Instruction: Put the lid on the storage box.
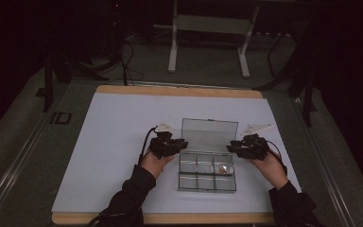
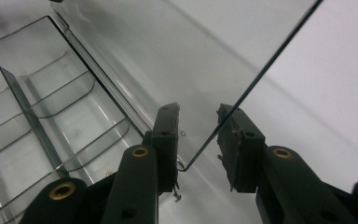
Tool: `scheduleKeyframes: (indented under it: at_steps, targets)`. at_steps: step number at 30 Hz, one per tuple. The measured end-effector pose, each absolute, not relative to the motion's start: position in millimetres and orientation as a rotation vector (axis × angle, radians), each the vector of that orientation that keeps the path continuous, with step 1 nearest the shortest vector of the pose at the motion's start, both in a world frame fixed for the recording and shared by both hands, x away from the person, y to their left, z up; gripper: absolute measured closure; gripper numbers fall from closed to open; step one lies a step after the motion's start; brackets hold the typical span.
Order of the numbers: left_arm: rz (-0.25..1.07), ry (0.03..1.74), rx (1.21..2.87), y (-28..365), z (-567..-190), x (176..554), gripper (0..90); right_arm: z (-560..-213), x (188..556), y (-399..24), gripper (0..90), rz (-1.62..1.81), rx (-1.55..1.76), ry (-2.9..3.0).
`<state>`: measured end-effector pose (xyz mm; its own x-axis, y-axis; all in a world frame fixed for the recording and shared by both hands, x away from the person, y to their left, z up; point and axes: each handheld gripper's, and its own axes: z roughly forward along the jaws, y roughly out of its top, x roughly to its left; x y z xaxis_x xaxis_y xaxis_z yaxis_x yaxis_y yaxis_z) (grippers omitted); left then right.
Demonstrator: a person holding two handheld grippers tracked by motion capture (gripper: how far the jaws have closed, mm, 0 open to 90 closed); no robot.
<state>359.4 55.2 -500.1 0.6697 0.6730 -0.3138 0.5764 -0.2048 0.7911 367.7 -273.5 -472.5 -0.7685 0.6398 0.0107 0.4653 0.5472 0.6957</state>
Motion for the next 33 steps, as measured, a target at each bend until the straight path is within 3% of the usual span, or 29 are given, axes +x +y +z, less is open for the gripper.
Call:
scheduleKeyframes:
  at_steps: [13,33]
  targets:
    - [0.173,0.935,1.893,59.2,-485.3,350.4,75.1,-462.8,361.5,-276.9,68.9,1.094,0.876,2.523]
    - [0.228,0.879,1.943,64.9,-480.8,326.2,75.1,-458.3,340.4,-282.1,76.9,1.088,0.762,2.521]
